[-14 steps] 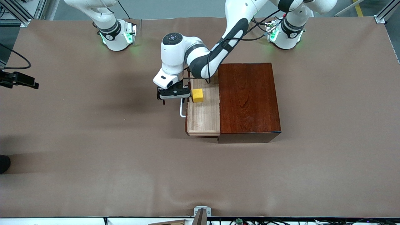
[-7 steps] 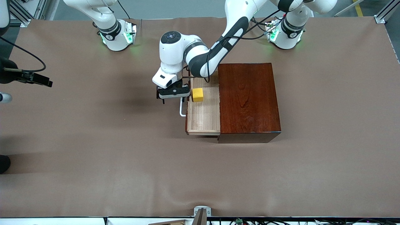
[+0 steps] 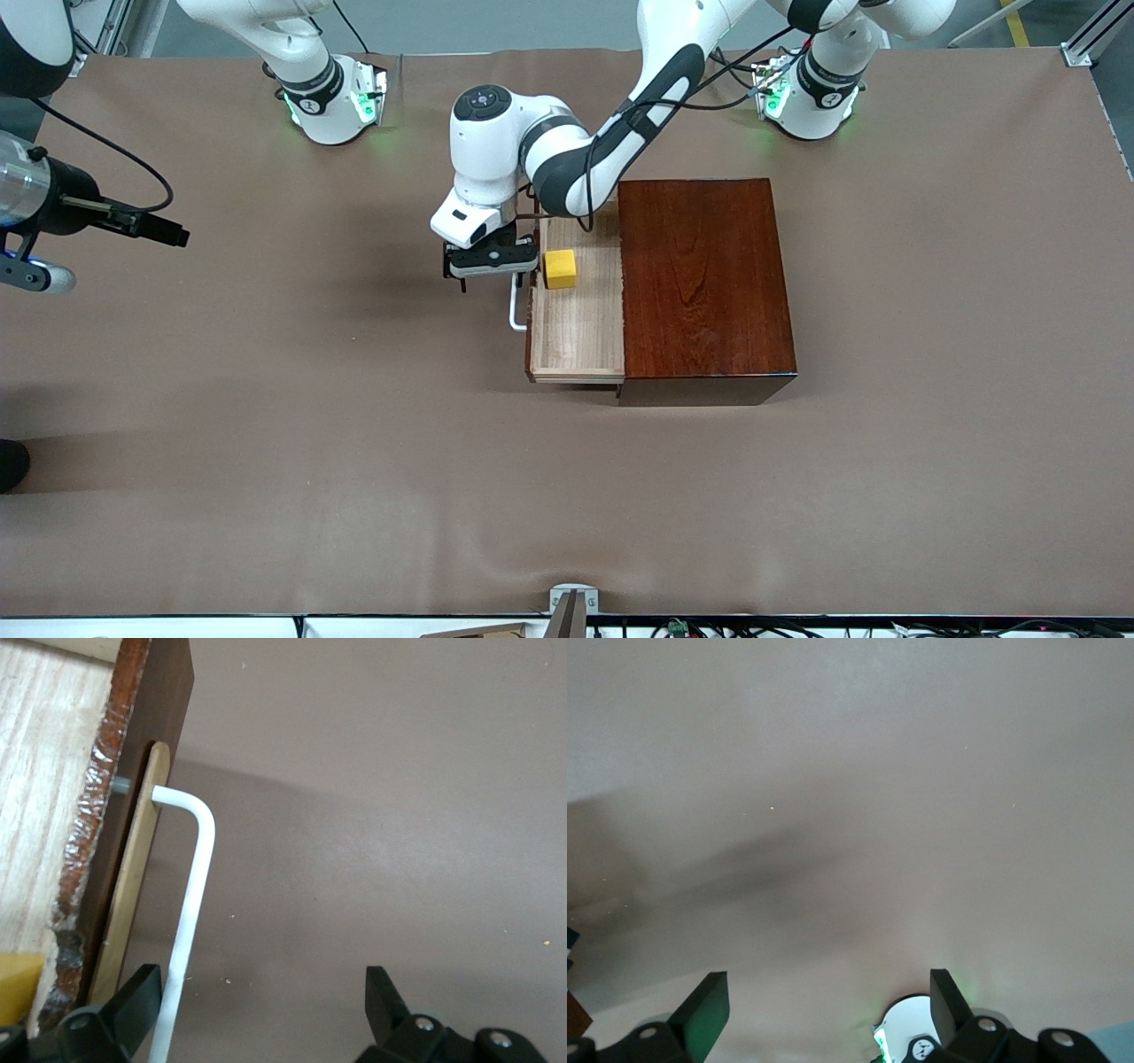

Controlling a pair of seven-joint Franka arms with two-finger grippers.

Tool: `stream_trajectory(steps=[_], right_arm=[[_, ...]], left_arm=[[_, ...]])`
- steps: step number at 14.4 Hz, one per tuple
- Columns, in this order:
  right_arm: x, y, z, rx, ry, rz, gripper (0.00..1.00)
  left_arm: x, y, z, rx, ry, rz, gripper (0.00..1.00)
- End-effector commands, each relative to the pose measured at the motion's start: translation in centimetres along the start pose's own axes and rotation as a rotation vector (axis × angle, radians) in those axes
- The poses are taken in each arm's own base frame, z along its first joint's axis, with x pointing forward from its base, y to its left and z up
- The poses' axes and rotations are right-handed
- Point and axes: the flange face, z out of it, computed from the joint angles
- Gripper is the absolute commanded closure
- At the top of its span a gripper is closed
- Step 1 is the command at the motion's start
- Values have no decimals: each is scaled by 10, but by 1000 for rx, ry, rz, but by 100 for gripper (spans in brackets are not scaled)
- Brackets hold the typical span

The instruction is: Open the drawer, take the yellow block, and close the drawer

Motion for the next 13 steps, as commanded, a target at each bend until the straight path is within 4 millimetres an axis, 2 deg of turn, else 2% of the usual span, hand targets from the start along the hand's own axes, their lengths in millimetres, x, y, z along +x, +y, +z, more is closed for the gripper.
stream_trajectory(steps=[1, 4, 6, 8, 10, 11, 13], right_arm=[[-9, -6, -4, 34, -20, 48, 0], [-13, -18, -4, 42, -26, 104, 0], [-17, -29, -3, 38, -26, 138, 0], [-20, -37, -1, 33, -29, 186, 0], [-25, -48, 2, 44, -43, 201, 0], [-26, -52, 2, 55, -51, 239, 0], [-34, -70, 5, 57, -60, 293, 0]], left_arm=[[-25, 29, -45, -78, -34, -44, 0], [-15, 29, -80, -87, -20, -52, 0], [1, 24, -126, -95, 8, -57, 0], [18, 11, -155, -52, 22, -72, 0], [57, -21, -185, 39, 28, -106, 0], [70, -36, -200, 75, 22, -85, 0], [105, -77, -220, 191, -1, -84, 0]])
